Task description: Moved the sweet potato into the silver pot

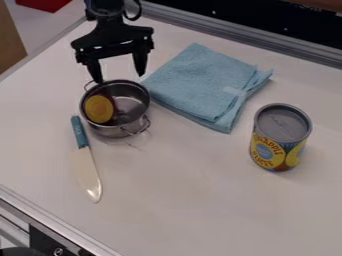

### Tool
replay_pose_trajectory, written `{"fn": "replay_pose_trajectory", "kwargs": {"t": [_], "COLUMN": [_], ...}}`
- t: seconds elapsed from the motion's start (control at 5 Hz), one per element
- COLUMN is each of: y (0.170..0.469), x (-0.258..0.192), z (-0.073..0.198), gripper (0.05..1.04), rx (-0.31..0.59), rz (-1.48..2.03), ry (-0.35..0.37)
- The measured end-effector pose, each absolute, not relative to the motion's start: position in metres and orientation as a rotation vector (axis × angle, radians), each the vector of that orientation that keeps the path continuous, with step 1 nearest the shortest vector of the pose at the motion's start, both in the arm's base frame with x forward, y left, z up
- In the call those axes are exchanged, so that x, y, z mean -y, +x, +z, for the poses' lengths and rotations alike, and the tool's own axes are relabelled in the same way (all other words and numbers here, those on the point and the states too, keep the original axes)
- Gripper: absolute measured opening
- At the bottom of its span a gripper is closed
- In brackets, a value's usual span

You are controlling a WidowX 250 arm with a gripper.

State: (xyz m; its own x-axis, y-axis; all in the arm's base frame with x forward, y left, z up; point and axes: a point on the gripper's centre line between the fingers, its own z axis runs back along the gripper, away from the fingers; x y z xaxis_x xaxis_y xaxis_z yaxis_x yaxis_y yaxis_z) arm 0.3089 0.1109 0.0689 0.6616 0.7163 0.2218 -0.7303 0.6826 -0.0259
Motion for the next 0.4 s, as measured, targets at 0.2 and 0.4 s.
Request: {"fn": "replay_pose_trajectory", "kwargs": {"t": [0.2, 0.4], "y": [0.324, 0.341], "x": [-0.095, -0.064], "z": [0.076, 0.078], "gripper": [0.999, 0.999], "rx": [0.265, 0.336], "rz": [0.822, 0.737], "ry": [0.059, 0.042]}}
